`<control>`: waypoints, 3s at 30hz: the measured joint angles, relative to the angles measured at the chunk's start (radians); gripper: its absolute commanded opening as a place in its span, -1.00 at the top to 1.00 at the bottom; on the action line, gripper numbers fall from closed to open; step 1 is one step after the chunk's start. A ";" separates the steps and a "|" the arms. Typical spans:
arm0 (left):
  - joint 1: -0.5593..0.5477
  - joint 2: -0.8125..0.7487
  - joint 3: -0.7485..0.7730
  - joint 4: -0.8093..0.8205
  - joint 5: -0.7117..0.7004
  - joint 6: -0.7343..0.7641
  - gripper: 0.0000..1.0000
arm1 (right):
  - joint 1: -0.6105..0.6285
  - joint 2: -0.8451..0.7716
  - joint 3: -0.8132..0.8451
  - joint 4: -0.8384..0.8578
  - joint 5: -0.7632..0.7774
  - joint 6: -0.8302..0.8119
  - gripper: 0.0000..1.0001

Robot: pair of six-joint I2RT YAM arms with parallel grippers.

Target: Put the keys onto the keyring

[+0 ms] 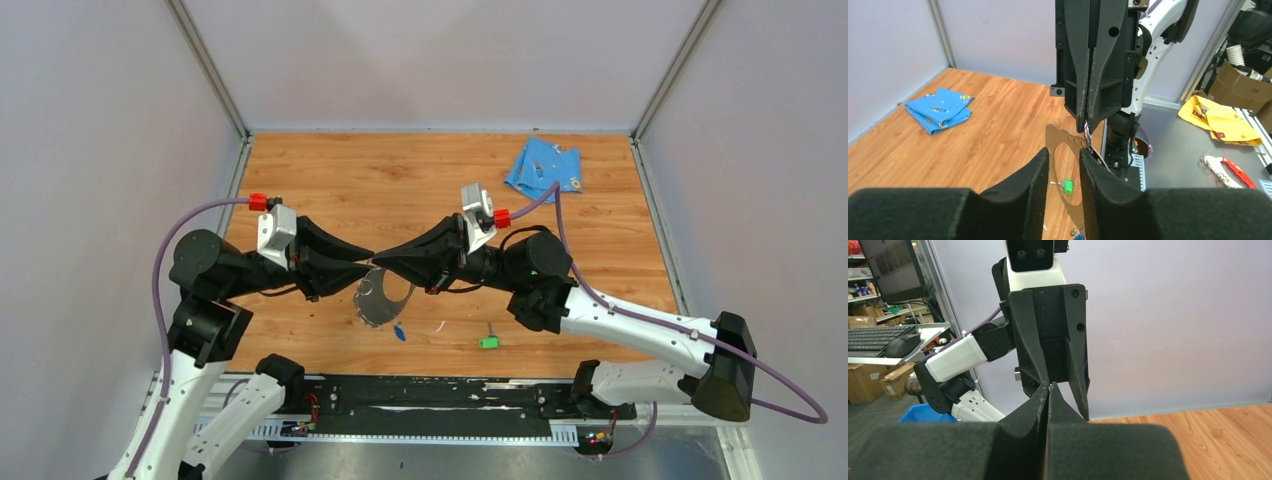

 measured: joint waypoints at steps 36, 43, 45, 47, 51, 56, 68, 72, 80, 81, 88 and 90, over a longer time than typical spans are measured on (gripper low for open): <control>-0.005 0.056 0.063 -0.266 0.069 0.191 0.30 | 0.000 -0.033 0.006 -0.234 -0.041 -0.134 0.99; -0.006 0.055 0.055 -0.202 0.102 0.123 1.00 | 0.000 -0.024 0.010 -0.235 -0.053 -0.132 1.00; -0.006 0.055 0.055 -0.203 0.109 0.128 1.00 | 0.000 -0.024 0.011 -0.235 -0.055 -0.130 0.99; -0.006 0.055 0.055 -0.209 0.115 0.137 1.00 | 0.000 -0.024 0.012 -0.238 -0.060 -0.130 1.00; -0.006 0.053 0.055 -0.238 0.119 0.169 1.00 | 0.000 -0.024 0.012 -0.253 -0.064 -0.130 1.00; -0.006 0.052 0.055 -0.281 0.110 0.204 1.00 | 0.000 -0.024 0.015 -0.285 -0.067 -0.130 0.62; -0.006 0.063 0.060 -0.332 -0.104 0.185 1.00 | -0.004 -0.088 0.058 -0.381 0.054 -0.152 -0.32; -0.006 0.062 0.060 -0.328 -0.159 0.162 1.00 | -0.004 -0.119 0.056 -0.423 0.114 -0.165 -0.55; -0.006 0.063 0.062 -0.321 -0.240 0.155 1.00 | 0.050 -0.101 0.048 -0.523 0.286 -0.212 -1.00; -0.006 0.063 0.063 -0.321 -0.256 0.157 1.00 | 0.069 -0.083 0.056 -0.549 0.321 -0.227 -1.00; -0.006 0.064 0.071 -0.318 -0.347 0.158 1.00 | 0.174 0.049 0.101 -0.643 0.550 -0.327 -0.84; -0.006 0.064 0.071 -0.317 -0.357 0.158 1.00 | 0.179 0.065 0.101 -0.645 0.592 -0.355 -0.59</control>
